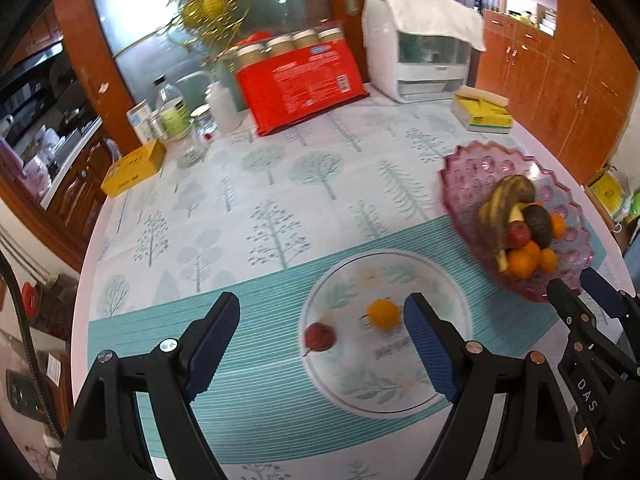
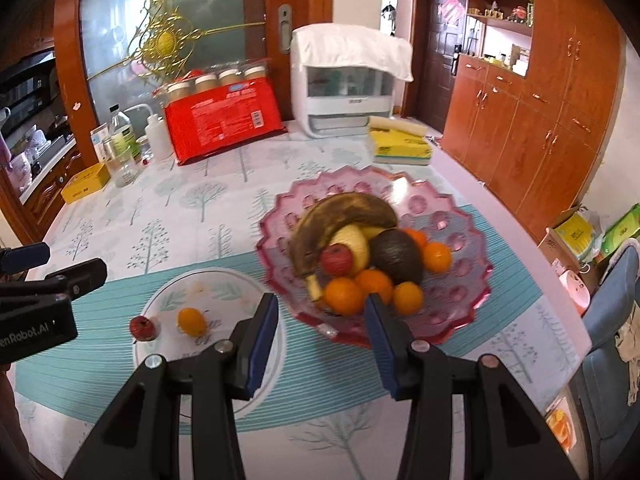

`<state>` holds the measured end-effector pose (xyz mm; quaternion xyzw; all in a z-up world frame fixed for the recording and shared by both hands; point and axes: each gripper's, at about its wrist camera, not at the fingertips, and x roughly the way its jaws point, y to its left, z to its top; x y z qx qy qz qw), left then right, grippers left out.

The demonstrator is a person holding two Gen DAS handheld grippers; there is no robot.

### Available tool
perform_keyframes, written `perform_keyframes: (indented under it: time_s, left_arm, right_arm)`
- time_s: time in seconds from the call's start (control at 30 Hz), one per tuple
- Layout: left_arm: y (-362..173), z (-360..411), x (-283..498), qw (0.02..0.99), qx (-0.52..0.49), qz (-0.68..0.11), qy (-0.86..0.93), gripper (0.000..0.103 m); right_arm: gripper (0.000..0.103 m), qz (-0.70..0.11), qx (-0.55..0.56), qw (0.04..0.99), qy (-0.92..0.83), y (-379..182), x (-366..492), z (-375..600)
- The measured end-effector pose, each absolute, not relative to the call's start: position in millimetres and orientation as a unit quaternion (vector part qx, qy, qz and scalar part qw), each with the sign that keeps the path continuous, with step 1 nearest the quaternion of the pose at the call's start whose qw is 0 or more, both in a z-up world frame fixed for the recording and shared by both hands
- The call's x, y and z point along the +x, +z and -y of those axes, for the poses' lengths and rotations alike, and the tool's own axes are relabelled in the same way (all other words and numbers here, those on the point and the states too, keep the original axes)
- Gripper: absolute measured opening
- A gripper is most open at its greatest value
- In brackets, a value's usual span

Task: Organize fruits
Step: 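Lift both open tools away from the bowl toward the plate, then grasp the second red lychee with the left tool while the right tool grasps the last mandarin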

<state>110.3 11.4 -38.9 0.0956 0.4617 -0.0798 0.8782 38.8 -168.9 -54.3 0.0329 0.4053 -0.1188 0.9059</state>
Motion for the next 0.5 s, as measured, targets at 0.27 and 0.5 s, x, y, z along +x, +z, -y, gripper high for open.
perform_keyframes:
  time_s: [0.27,0.5]
  left_arm:
    - [-69.4,-53.0,122.4,0.867,0.075,-0.489,-0.067,0.083]
    - [-105.9,-60.8,133.5,0.846,0.075,-0.521,-0.089,0.083]
  right_arm:
    - [0.045,-0.435,0.041,0.896,-0.082,-79.4,55.6,138.3]
    - [0.045,-0.462,0.049,0.884,-0.041,-107.4,71.7,117.6]
